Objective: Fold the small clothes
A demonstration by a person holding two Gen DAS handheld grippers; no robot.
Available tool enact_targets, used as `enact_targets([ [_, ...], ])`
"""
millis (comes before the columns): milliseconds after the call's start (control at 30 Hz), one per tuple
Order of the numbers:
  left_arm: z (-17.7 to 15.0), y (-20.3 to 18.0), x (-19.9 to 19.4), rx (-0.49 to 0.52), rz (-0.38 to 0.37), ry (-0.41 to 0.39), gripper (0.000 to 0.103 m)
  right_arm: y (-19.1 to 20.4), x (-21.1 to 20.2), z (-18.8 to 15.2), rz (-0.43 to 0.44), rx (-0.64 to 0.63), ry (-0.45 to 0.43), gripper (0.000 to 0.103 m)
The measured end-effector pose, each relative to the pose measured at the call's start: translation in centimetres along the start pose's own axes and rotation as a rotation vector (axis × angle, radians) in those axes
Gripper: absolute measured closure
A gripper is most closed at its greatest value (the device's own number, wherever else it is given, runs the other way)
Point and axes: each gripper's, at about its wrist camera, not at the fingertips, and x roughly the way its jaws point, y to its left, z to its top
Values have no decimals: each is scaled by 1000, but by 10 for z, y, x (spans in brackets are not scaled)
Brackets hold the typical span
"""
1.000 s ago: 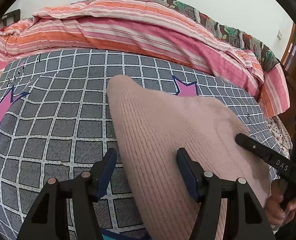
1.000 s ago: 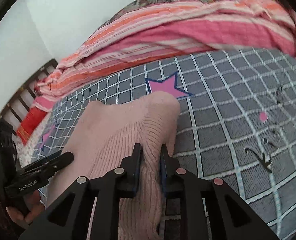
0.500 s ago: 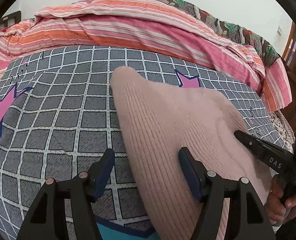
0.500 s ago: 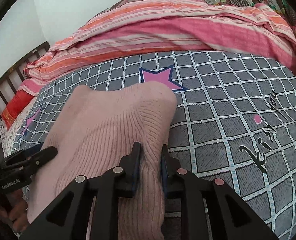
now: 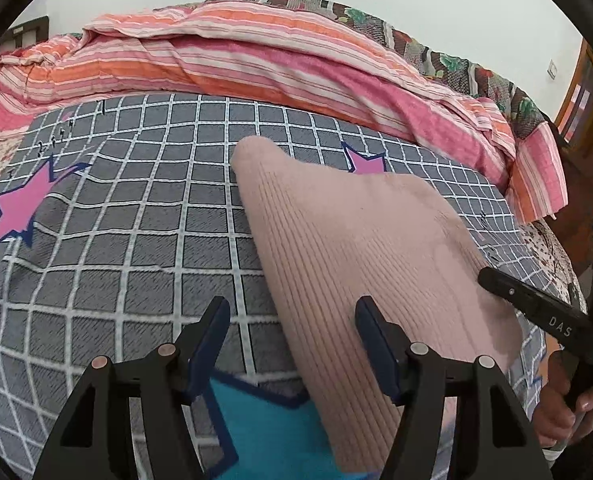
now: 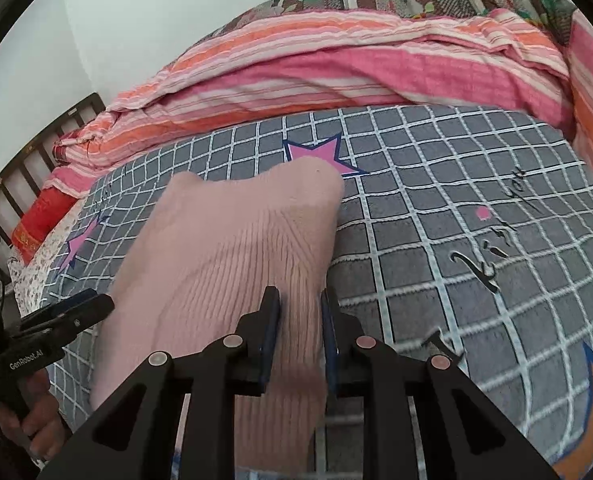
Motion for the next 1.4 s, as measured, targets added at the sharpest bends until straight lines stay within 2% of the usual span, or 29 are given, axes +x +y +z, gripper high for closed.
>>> enact_targets([
  [100,-1,-1,-16,6,3,-5,40,5,-21,-1,-24,1,-14,83],
  [233,2,-2,-47,-12,17,-46,40,9,-53,-1,-27,30,-25,59],
  [367,4,-5,-80,-21,42,-87,35,18,-91,-1,-90,3,-73,48],
  [567,-3,-19,-133,1,98,-174,22,27,-143,-9,-124,-2,-117,44],
  [600,-6,-21,-141,2,114,-188,19,30,-152,-12,-129,-8,-128,39],
  [633,-7,-23,-146,0,122,-194,18,32,-163,-16,-132,-16,-147,23],
  [667,-10,-25,-151,-3,124,-197,16,34,-170,-19,-137,-23,-166,12],
  [767,-18,-30,-162,8,144,-196,12,43,-191,-29,-177,-51,-218,7],
  [933,-31,-34,-176,26,182,-196,11,48,-208,-40,-177,-57,-217,7],
  [1400,-37,-35,-197,20,190,-217,11,46,-232,-50,-209,-44,-239,6],
])
